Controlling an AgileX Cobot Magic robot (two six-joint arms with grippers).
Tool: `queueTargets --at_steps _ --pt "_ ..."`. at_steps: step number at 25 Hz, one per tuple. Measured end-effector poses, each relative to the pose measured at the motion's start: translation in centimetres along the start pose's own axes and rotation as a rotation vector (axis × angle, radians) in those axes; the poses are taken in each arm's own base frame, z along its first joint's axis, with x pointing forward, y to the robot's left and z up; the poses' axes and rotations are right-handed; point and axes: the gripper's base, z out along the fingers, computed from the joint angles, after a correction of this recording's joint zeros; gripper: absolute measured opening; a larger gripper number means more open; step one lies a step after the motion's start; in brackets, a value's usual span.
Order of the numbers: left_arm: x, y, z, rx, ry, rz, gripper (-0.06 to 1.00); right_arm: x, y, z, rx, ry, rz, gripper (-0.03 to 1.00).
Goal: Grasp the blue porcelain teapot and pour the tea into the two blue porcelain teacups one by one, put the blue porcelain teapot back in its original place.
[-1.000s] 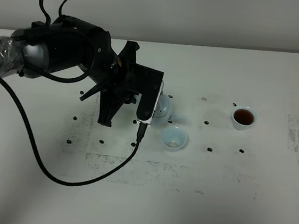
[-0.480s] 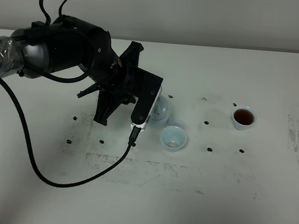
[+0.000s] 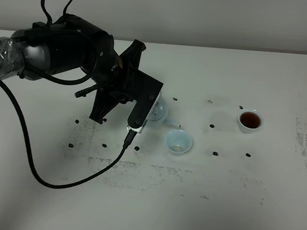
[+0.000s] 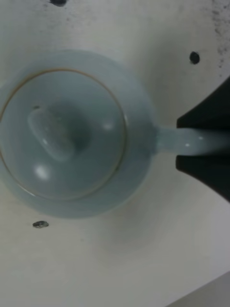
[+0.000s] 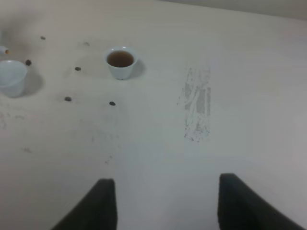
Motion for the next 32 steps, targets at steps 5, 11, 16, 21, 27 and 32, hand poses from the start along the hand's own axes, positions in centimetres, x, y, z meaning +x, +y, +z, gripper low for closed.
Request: queueTargets --at_steps 5,11,16,21,27,32 --pt "0.0 0.0 0.0 -0.001 0.002 0.065 0.07 0.0 0.0 0.0 0.0 0.0 0.0 0.45" --pt "-0.3 0.2 0.0 -0.019 0.0 0.144 0.07 0.0 0.0 0.0 0.0 0.0 0.0 0.45" --pt "-0.5 0.5 0.0 -0.053 0.001 0.211 0.07 0.0 0.0 0.0 0.0 0.0 0.0 0.45" --pt "-1.1 0.5 -0.1 -0.062 -0.004 0.284 0.07 0.0 0.0 0.0 0.0 0.0 0.0 0.45" --pt "-1.4 0.7 -0.1 -0.077 0.003 0.329 0.07 0.0 0.0 0.0 0.0 0.0 0.0 0.45" --pt "-1.2 0.7 -0.1 -0.079 0.028 0.368 0.07 0.0 0.0 0.0 0.0 0.0 0.0 0.45"
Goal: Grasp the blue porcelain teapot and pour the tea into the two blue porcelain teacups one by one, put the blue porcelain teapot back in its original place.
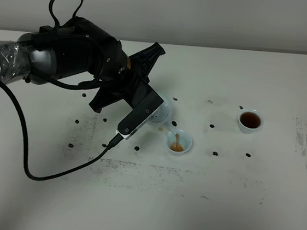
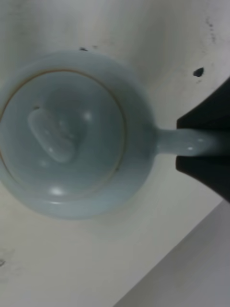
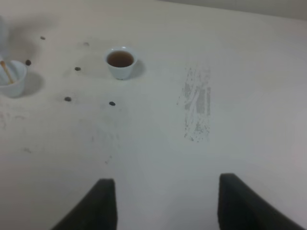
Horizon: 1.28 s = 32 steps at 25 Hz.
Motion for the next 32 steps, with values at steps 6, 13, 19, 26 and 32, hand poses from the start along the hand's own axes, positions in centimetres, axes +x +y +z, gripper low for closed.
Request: queueTargets --at_steps 6,13,19,26,32 --pt "-0.28 0.25 -0.02 -0.015 0.006 0.018 0.07 0.0 0.0 0.0 0.0 0.0 0.0 0.45" --pt "-0.16 0.29 -0.03 -0.019 0.019 0.037 0.07 0.0 0.0 0.0 0.0 0.0 0.0 0.45" --pt "-0.13 0.35 -0.03 -0.025 0.023 0.04 0.07 0.0 0.0 0.0 0.0 0.0 0.0 0.45" --pt "-0.1 0.48 -0.03 -0.039 0.026 0.046 0.07 0.0 0.0 0.0 0.0 0.0 0.0 0.45" --pt "-0.09 0.52 -0.03 -0.044 0.028 0.064 0.07 0.0 0.0 0.0 0.0 0.0 0.0 0.45"
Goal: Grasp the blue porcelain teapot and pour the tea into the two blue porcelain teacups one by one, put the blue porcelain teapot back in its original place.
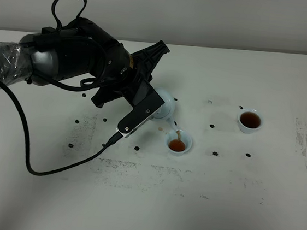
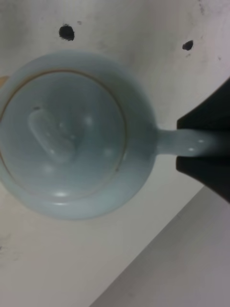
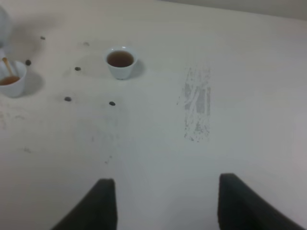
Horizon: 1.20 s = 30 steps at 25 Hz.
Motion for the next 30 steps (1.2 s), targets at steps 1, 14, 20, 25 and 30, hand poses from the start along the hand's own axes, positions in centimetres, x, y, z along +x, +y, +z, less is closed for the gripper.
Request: queueTargets --at_steps 1,14,20,25,30 --pt "0.0 0.0 0.0 0.0 0.0 0.0 0.07 0.0 0.0 0.0 0.0 0.0 0.0 0.45" --pt "-0.42 0.28 -0.04 -0.012 -0.002 0.016 0.07 0.0 0.0 0.0 0.0 0.0 0.0 0.45" --pt "-0.7 0.44 -0.06 -0.015 0.002 0.035 0.07 0.0 0.0 0.0 0.0 0.0 0.0 0.45" --pt "-0.69 0.44 -0.06 -0.015 0.003 0.037 0.07 0.0 0.0 0.0 0.0 0.0 0.0 0.45" --pt "-0.67 0.43 -0.06 -0.014 0.005 0.041 0.07 0.0 0.0 0.0 0.0 0.0 0.0 0.45"
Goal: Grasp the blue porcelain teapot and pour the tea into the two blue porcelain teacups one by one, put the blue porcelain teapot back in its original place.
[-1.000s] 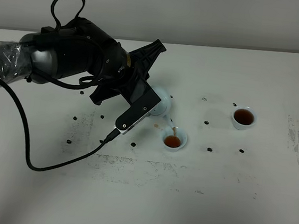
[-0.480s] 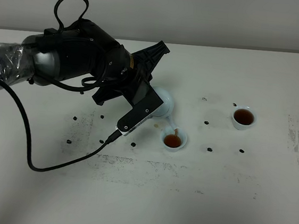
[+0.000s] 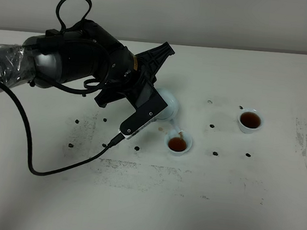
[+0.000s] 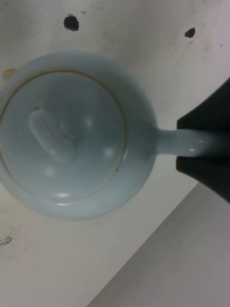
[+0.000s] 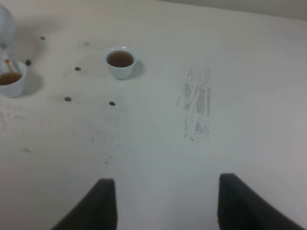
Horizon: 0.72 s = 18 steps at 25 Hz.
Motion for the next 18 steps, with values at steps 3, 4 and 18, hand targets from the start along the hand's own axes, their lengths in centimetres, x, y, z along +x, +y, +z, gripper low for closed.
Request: queueTargets --at_steps 3,4,18 --pt "0.01 0.0 0.0 0.0 0.001 0.001 0.07 0.0 0.0 0.0 0.0 0.0 0.0 0.45" --pt "0.01 0.0 0.0 0.0 0.001 0.001 0.07 0.0 0.0 0.0 0.0 0.0 0.0 0.45" --pt "0.01 0.0 0.0 0.0 0.001 0.002 0.07 0.0 0.0 0.0 0.0 0.0 0.0 0.45"
